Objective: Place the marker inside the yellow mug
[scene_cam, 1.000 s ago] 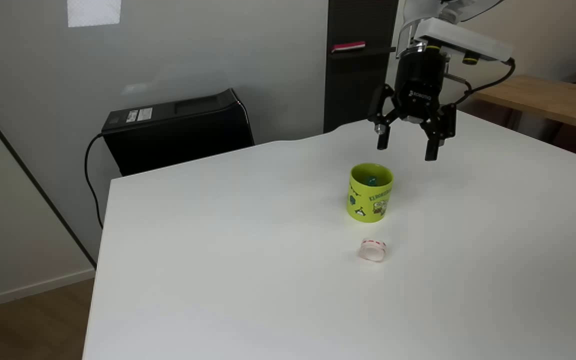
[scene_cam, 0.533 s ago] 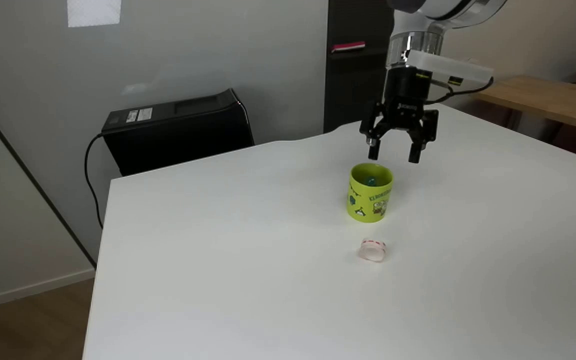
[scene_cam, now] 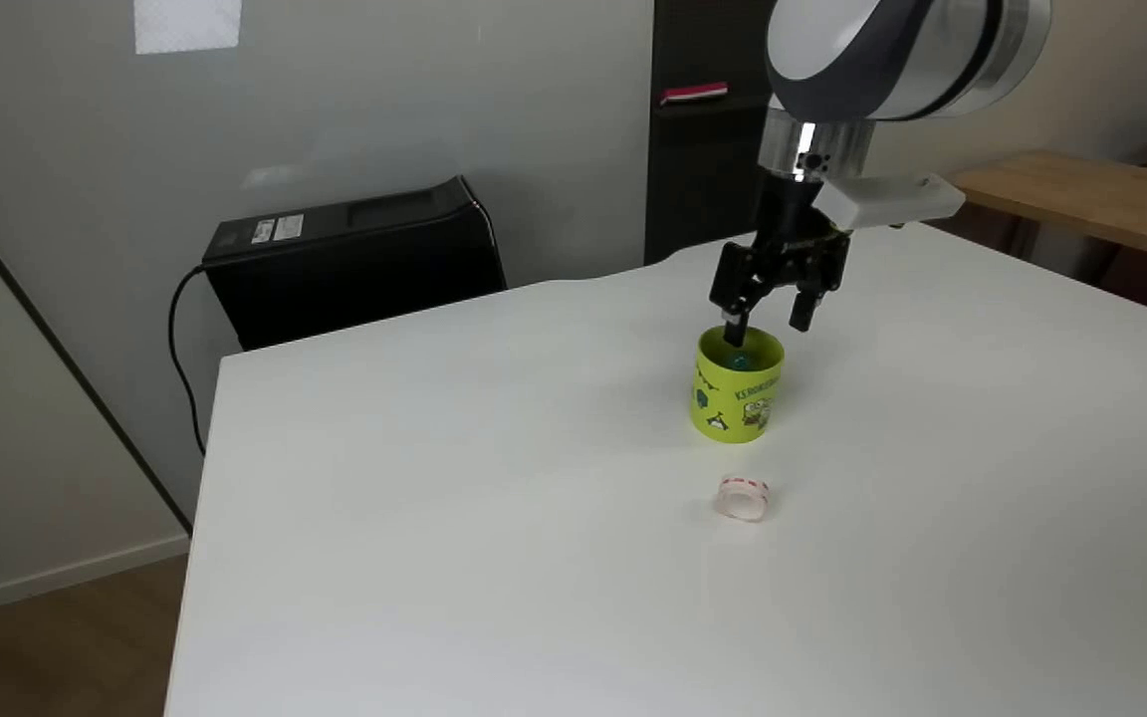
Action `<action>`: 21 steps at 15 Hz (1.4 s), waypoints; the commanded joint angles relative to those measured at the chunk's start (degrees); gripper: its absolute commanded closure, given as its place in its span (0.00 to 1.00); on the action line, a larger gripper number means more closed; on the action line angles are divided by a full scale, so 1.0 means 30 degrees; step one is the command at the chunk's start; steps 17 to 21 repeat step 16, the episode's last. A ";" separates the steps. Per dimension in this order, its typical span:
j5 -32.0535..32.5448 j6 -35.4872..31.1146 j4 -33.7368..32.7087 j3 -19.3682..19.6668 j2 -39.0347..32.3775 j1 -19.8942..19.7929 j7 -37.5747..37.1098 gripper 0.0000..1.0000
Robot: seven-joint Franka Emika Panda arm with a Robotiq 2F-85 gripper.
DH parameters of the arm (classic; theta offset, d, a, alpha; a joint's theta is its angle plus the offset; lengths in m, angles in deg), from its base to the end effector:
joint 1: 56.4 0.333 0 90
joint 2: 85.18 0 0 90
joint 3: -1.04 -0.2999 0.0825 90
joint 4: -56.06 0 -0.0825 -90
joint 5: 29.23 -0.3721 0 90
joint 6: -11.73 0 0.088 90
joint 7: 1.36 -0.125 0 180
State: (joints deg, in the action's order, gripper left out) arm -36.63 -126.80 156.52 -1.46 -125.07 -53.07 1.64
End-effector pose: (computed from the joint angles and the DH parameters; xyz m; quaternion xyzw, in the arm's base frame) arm 0.6374 0.0659 0.1491 -0.9980 -0.0230 0.0174 0.0556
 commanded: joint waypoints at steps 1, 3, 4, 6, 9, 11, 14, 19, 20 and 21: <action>0.0886 -0.1247 0.1885 0.0051 0.1649 0.0122 -0.0306 0.00; 0.1064 -0.1246 0.2327 0.0055 0.2272 0.0110 -0.0441 0.00; 0.1187 -0.1282 0.2557 0.0103 0.2624 0.0140 -0.0502 0.00; 0.1385 -0.1272 0.2972 0.0175 0.3264 0.0200 -0.0592 0.00; 0.1789 -0.1048 0.3505 0.0183 0.4026 0.0200 -0.0488 0.00; 0.1541 -0.0978 0.2724 -0.0129 0.3267 -0.0083 -0.0105 0.00; 0.1643 -0.0938 0.3150 -0.0122 0.3625 -0.0078 -0.0095 0.00; 0.1701 -0.0938 0.3230 -0.0118 0.3637 -0.0075 -0.0093 0.00; 0.1701 -0.0938 0.3230 -0.0118 0.3637 -0.0075 -0.0093 0.00; 0.1701 -0.0938 0.3230 -0.0118 0.3637 -0.0075 -0.0093 0.00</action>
